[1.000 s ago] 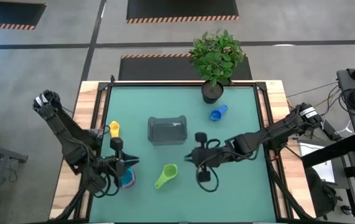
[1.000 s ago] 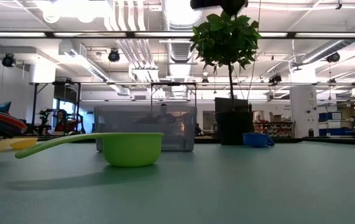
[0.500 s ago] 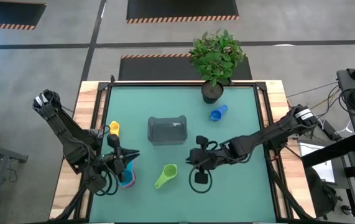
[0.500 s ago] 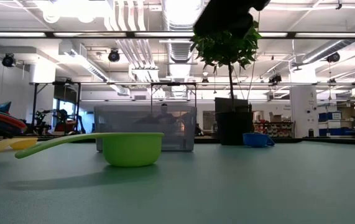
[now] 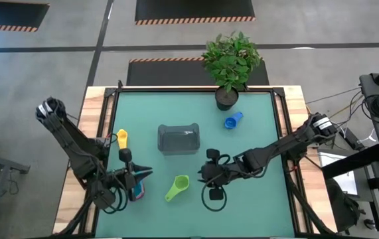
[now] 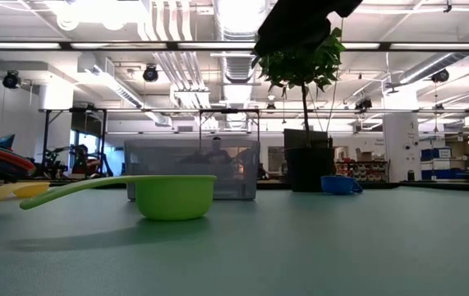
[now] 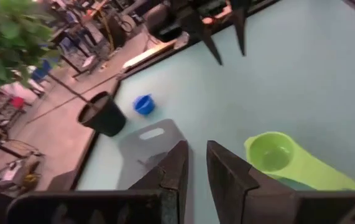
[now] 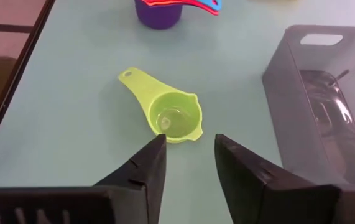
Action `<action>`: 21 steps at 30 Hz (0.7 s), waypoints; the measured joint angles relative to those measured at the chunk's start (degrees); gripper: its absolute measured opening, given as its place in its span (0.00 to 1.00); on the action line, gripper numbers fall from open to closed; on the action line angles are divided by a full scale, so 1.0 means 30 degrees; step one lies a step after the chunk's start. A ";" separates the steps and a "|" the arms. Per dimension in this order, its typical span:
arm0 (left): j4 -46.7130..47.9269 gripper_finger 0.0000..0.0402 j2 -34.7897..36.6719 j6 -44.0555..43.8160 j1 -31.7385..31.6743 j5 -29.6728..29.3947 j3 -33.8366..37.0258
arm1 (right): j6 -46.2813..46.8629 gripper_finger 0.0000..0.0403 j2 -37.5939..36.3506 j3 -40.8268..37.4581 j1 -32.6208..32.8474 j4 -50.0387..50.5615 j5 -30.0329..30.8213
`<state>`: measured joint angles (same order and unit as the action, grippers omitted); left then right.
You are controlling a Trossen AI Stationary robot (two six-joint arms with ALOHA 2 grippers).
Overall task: Nest measuring cups in basket
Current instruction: Stack the green measuring cup on top of the light blue measuring cup
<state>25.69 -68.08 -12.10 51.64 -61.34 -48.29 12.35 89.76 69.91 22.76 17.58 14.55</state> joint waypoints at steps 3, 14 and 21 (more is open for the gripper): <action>-0.0895 0.13 -0.0484 -0.0266 -0.0055 0.0290 0.0000 | -0.0096 0.35 0.0044 -0.0097 -0.0007 -0.0279 0.0007; -0.3543 0.30 -0.2484 -0.0301 -0.0938 0.1032 0.0000 | 0.0070 0.37 0.0171 -0.3193 -0.0015 -0.6989 0.0049; -0.5317 0.34 -0.4426 -0.0189 -0.1299 0.3358 0.0000 | 0.1101 0.37 0.1229 -0.4244 -0.0184 -1.0096 0.0160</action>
<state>9.74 -81.36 -12.66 47.74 -51.27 -48.29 15.65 93.44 57.18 22.21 -12.70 15.03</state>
